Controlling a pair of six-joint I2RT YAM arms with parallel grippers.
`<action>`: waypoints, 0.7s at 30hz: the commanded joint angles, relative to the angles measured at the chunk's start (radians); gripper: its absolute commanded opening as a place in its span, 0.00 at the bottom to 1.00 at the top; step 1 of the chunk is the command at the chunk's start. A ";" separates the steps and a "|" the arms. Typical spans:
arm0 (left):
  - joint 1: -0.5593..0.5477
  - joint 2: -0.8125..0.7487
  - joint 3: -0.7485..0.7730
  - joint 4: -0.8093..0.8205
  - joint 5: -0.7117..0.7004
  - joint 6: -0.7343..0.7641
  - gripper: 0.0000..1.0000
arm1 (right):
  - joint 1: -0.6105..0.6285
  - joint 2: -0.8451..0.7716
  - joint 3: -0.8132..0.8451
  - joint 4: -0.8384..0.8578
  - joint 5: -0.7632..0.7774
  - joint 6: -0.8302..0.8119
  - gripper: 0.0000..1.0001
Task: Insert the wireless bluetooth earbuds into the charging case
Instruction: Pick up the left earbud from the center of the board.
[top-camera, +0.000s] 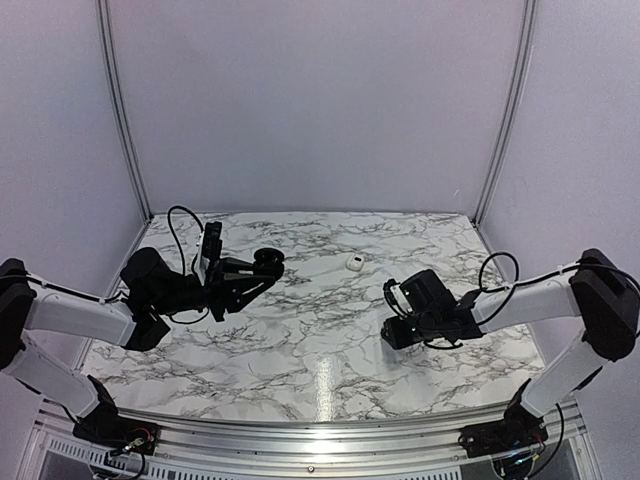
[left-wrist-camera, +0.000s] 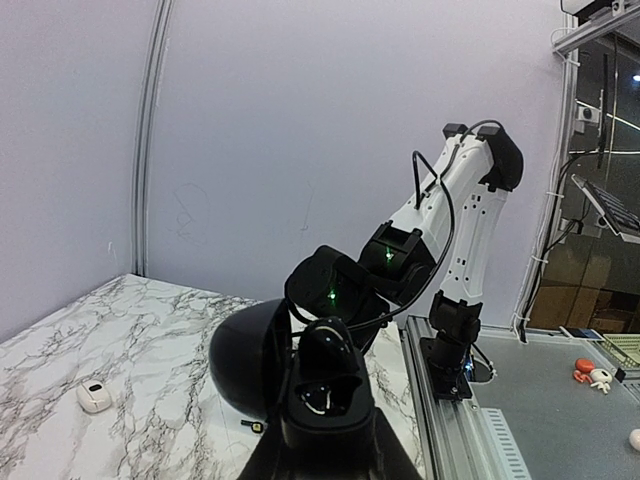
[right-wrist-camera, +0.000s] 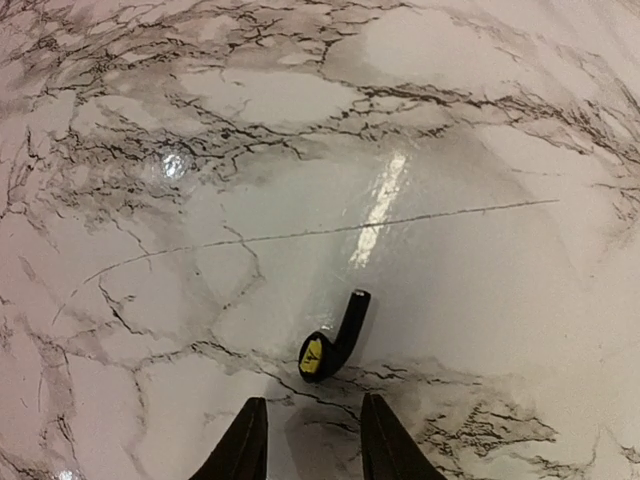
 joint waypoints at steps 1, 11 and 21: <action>0.008 0.008 -0.011 0.018 -0.005 0.006 0.03 | -0.009 0.031 -0.002 0.102 0.039 0.020 0.32; 0.012 0.007 -0.016 0.021 -0.007 0.005 0.03 | -0.024 0.098 0.005 0.137 0.079 0.009 0.24; 0.018 0.011 -0.018 0.027 -0.005 0.004 0.03 | -0.025 0.087 -0.016 0.135 0.021 -0.033 0.14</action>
